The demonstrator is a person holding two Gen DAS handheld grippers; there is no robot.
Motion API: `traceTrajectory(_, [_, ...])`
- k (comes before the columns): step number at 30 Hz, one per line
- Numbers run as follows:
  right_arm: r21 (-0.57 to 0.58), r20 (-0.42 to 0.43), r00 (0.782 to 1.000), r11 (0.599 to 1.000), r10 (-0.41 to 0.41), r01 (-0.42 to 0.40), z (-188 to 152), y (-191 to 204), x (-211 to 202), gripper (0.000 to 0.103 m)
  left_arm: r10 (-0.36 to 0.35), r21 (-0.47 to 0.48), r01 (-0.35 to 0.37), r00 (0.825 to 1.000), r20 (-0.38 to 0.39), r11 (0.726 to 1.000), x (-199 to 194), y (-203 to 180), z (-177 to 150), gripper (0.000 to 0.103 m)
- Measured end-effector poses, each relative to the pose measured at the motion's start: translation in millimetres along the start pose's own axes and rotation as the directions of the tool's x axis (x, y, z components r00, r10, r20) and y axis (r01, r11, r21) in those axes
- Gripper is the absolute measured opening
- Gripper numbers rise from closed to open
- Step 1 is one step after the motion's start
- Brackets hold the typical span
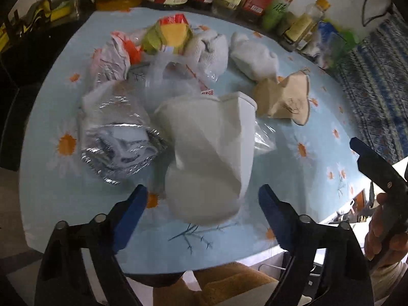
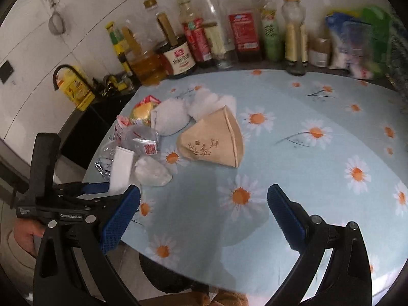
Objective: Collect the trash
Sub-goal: 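Grasp the white paper cup with the left tool while the right tool grasps the tan paper cup, then lift both cups and carry them down toward the black trash bin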
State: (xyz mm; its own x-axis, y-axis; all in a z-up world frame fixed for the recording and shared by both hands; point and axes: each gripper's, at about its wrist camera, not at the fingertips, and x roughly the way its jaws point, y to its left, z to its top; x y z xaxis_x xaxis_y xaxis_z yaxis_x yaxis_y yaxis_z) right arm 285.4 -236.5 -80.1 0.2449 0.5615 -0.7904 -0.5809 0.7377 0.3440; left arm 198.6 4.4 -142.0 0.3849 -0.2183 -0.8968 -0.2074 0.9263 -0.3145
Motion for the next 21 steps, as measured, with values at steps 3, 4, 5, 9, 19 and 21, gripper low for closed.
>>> traceTrajectory(3, [-0.033, -0.022, 1.0, 0.999, 0.015, -0.016, 6.5, -6.2, 19.1, 0.099, 0.017, -0.022, -0.017, 1.0, 0.004, 1.0, 4.2, -1.1, 4.3, 0.07])
traceTrajectory(4, [-0.032, -0.024, 0.999, 0.999, 0.036, -0.037, 9.5, -8.7, 23.1, 0.099, 0.032, -0.04, -0.032, 0.999, -0.01, 0.999, 7.7, 0.2, 5.3, 0.065])
traceTrajectory(5, [-0.033, -0.023, 0.999, 0.998, 0.046, -0.047, 11.3, -9.5, 24.8, 0.099, 0.03, -0.048, -0.031, 0.999, -0.013, 0.998, 8.7, 0.7, 5.5, 0.062])
traceTrajectory(9, [-0.053, -0.033, 0.998, 0.997, 0.055, -0.057, 22.6, -7.9, 41.3, 0.099, 0.063, -0.066, -0.064, 0.998, -0.009, 0.996, 9.0, 1.5, 3.0, 0.055])
traceTrajectory(19, [-0.076, -0.062, 0.998, 0.997, 0.008, -0.012, 40.5, -2.0, 75.8, 0.099, 0.078, -0.147, -0.075, 0.997, 0.019, 0.986, -2.0, -4.7, -13.3, 0.053])
traceTrajectory(21, [-0.079, -0.062, 0.998, 0.997, -0.011, 0.006, 44.2, -1.4, 82.2, 0.099, 0.066, -0.164, -0.061, 0.997, 0.025, 0.985, -3.5, -6.6, -16.6, 0.053])
